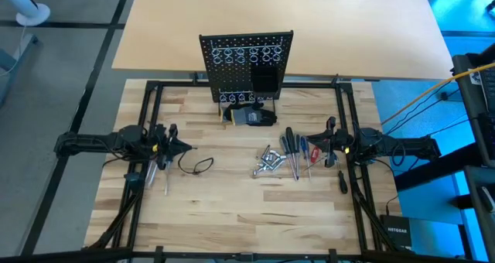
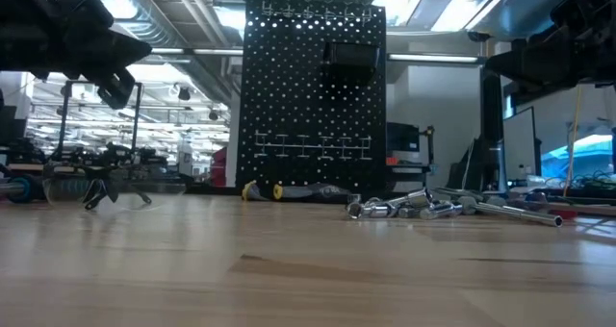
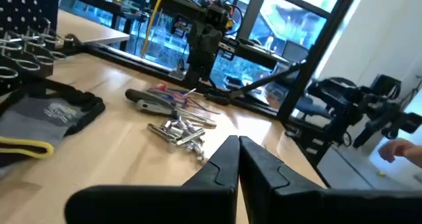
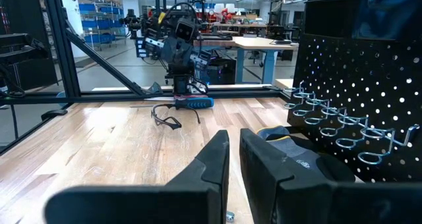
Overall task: Hang tools onto peg board
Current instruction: Hang the safety goggles on the pegboard
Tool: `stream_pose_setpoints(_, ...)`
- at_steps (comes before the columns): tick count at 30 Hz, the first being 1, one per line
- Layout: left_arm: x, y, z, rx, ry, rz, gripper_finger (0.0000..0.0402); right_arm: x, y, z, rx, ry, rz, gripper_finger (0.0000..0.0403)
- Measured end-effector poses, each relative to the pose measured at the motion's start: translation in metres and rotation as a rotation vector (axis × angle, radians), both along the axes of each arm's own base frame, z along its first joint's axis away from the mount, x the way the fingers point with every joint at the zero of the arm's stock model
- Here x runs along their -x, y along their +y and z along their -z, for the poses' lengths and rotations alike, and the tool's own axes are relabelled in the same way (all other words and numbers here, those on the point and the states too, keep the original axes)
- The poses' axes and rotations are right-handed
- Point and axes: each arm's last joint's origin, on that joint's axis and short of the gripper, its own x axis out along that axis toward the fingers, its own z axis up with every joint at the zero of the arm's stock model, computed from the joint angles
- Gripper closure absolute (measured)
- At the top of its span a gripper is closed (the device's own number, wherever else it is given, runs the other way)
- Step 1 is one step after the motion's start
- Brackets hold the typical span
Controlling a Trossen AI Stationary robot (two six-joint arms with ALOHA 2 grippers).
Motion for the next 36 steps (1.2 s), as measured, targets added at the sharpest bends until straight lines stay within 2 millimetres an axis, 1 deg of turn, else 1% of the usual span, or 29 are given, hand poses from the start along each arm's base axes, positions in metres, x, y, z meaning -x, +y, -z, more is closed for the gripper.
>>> stream_pose_setpoints(5,0.000,0.001,-0.003,-0.009,-0.035,-0.024,0.0402,0.000,0.000,0.000,0.000,-0.001,0.000,0.0363)
stream_pose_setpoints(9,0.001,0.001,-0.016,-0.058,-0.136,-0.042,0.0402,0.000,0.000,0.000,0.000,-0.001,0.000,0.0363)
stream_pose_setpoints(13,0.002,0.001,-0.040,-0.089,-0.195,-0.046,0.0402,0.000,0.000,0.000,0.000,-0.001,0.000,0.0363)
stream_pose_setpoints(17,-0.006,-0.001,-0.066,-0.039,-0.153,-0.024,0.0402,0.000,0.000,0.000,0.000,-0.001,0.000,0.0363)
stream_pose_setpoints(20,-0.020,-0.005,-0.082,-0.104,-0.095,0.006,0.0402,0.000,0.000,0.000,0.000,-0.002,0.000,0.0363)
stream_pose_setpoints(22,-0.030,-0.007,-0.090,-0.117,-0.031,0.019,0.0402,0.000,0.000,0.000,0.000,-0.002,0.000,0.0363)
stream_pose_setpoints(27,-0.044,-0.013,-0.106,-0.052,0.172,0.049,0.0402,0.000,0.000,0.000,0.000,-0.004,0.000,0.0363)
stream_pose_setpoints(29,-0.046,-0.016,-0.107,-0.035,0.274,0.068,0.0402,0.000,0.000,0.000,0.000,-0.004,0.000,0.0363)
stream_pose_setpoints(32,-0.047,-0.021,-0.108,-0.012,0.370,0.095,0.0402,0.000,0.000,0.000,0.000,-0.004,0.000,0.0363)
stream_pose_setpoints(36,-0.048,-0.028,-0.098,-0.016,0.500,0.129,0.0401,0.000,0.000,0.000,0.000,-0.005,0.000,0.0363)
